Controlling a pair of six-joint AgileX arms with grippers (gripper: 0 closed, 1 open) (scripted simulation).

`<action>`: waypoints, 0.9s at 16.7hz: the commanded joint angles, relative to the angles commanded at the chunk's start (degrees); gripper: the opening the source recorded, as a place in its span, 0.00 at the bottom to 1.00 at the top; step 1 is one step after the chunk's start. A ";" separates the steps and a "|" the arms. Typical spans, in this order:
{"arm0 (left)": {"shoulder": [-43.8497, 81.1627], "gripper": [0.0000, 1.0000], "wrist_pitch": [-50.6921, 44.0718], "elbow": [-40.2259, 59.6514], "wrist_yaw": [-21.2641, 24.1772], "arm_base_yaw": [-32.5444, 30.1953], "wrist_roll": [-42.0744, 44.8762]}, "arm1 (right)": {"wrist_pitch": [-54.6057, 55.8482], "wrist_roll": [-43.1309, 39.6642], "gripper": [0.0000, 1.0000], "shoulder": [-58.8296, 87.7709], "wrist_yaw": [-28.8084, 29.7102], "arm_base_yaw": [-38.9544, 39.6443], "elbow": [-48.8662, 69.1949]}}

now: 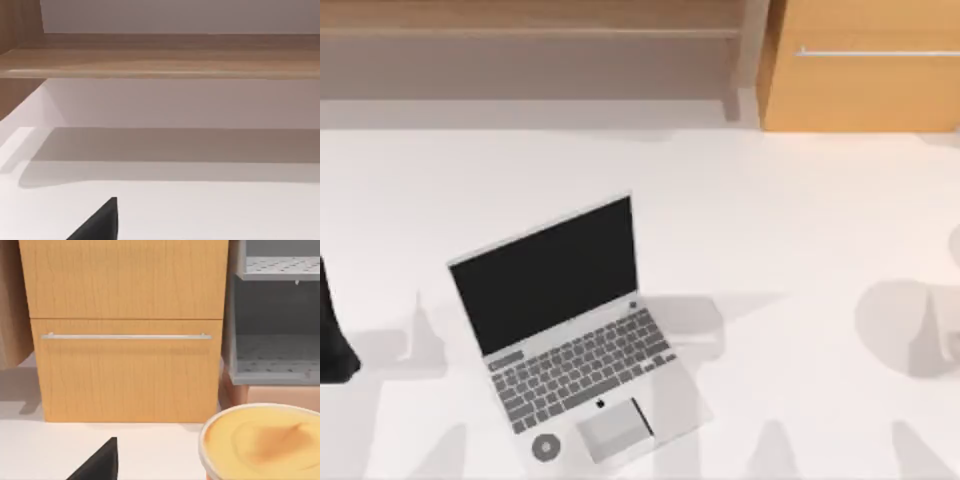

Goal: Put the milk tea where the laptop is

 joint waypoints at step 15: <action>0.00 1.00 0.00 0.00 0.00 0.00 0.00 | 11.56 -5.61 1.00 27.94 -16.09 -18.00 -1.36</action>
